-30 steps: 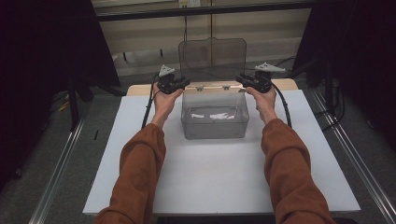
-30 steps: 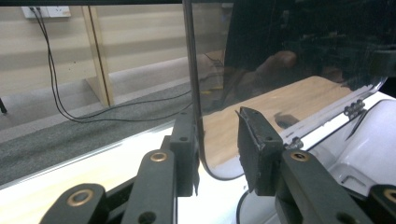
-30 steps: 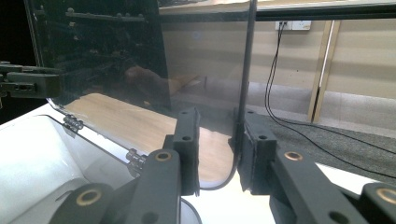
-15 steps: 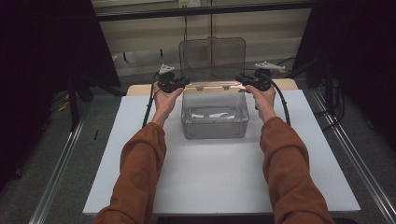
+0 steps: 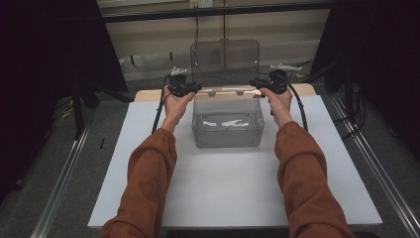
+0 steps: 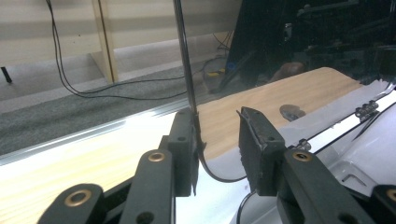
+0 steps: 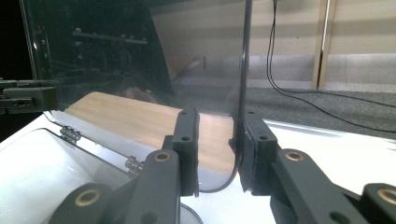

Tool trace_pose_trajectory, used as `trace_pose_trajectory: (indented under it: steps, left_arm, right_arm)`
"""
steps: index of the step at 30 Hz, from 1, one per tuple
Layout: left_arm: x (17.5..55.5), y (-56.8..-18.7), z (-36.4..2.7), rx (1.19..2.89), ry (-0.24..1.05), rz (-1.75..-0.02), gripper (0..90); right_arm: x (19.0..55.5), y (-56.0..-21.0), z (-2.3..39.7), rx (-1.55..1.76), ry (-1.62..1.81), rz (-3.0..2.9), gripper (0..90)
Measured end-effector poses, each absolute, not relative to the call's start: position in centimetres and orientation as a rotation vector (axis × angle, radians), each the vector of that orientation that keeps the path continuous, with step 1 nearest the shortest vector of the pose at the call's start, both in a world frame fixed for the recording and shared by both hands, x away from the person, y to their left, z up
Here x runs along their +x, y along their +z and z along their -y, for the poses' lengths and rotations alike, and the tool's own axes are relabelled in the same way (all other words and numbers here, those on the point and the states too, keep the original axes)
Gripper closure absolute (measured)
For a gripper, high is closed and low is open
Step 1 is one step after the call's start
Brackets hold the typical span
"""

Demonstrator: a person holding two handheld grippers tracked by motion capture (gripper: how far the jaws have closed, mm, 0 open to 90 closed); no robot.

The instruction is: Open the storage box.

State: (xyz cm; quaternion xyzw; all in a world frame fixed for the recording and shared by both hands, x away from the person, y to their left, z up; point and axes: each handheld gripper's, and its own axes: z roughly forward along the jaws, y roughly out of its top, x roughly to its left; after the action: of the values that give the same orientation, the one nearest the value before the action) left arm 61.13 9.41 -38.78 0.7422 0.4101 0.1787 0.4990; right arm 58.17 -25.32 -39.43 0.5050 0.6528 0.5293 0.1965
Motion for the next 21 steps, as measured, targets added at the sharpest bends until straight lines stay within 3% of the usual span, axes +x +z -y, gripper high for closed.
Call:
trace_pose_trajectory:
  steps: [21]
  left_arm:
    - [61.65, -39.19, -8.95, 1.800, 0.391, -1.052, 57.1]
  right_arm:
    - [59.10, -39.16, 25.24, 1.620, 1.474, -1.818, 69.9]
